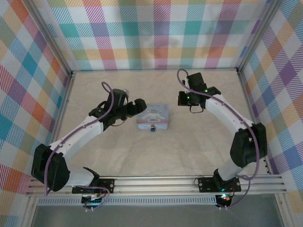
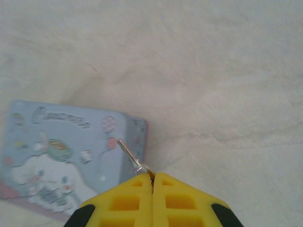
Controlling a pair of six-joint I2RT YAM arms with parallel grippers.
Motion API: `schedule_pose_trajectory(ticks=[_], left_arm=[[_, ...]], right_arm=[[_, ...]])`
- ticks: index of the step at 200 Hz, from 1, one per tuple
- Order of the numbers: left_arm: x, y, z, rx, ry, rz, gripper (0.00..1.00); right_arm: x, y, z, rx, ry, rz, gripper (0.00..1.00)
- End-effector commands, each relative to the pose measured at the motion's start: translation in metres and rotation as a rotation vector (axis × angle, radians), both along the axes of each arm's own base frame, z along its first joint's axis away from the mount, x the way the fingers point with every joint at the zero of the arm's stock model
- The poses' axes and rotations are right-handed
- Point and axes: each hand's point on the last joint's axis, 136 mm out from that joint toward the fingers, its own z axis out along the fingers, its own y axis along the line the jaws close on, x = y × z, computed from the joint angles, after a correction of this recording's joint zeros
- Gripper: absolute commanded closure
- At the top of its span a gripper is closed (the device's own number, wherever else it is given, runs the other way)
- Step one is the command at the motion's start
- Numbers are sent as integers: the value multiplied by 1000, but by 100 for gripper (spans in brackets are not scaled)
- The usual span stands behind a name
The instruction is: Unlock a padlock with a key
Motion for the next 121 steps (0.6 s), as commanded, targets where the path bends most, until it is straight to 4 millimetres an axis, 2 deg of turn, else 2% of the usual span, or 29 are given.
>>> schedule_pose_trajectory(ticks=[1, 32, 53, 87, 121], left_arm=[[14, -16, 39, -62, -96, -75, 18], [22, -39, 65, -166, -130, -137, 29], [26, -53, 82, -244, -150, -169, 31], [26, -78, 105, -313, -158, -213, 29], [24, -91, 120, -375, -141, -197, 24]], right_arm=[[-10, 14, 39, 93, -97, 78, 100], [-28, 26, 82, 178, -197, 149, 100], [-41, 33, 102, 207, -253, 188, 100], [-53, 39, 115, 126, -364, 205, 100], [-51, 34, 121, -59, -535, 168, 100]])
